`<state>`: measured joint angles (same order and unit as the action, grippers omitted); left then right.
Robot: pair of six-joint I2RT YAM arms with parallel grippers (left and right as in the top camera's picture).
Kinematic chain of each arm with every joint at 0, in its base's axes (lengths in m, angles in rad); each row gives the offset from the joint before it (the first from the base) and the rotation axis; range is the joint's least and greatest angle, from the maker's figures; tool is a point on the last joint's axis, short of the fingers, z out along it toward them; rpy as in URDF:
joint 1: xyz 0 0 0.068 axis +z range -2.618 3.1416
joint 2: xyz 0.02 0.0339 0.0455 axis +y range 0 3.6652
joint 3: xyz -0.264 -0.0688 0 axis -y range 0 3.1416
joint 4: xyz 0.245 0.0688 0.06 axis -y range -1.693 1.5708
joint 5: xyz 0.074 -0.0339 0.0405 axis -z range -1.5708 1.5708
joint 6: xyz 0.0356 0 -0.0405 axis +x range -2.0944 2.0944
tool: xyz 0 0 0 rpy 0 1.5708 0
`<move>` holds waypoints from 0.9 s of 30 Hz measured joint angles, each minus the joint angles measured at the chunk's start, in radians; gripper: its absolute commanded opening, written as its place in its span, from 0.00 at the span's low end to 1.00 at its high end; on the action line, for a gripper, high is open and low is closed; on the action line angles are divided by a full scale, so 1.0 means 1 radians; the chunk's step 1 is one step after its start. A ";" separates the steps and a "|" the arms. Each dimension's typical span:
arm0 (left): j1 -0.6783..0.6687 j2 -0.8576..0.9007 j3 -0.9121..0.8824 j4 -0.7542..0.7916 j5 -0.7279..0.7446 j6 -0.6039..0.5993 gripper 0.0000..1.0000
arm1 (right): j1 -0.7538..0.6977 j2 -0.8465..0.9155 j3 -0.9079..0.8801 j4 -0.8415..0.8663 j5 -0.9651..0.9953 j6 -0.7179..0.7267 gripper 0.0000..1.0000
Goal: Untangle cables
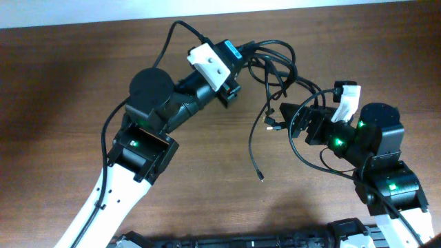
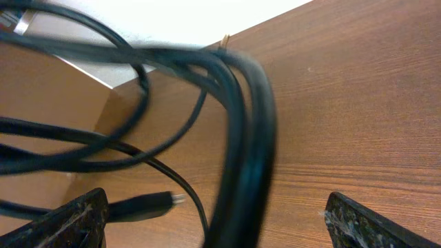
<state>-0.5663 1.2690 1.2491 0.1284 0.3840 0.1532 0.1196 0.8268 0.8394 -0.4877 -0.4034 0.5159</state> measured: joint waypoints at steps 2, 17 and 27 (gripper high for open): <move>0.000 -0.002 0.000 0.038 -0.036 -0.024 0.00 | 0.000 0.000 0.000 0.000 0.000 0.000 0.99; 0.000 -0.003 0.000 -0.052 -0.292 -0.042 0.00 | 0.000 -0.108 0.000 0.109 -0.174 -0.162 0.98; 0.000 -0.003 0.000 -0.140 0.223 0.148 0.00 | 0.000 -0.217 0.000 0.152 0.160 -0.180 0.98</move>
<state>-0.5663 1.2655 1.2491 -0.0113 0.6067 0.3016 0.1196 0.6094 0.8394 -0.3359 -0.2432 0.3359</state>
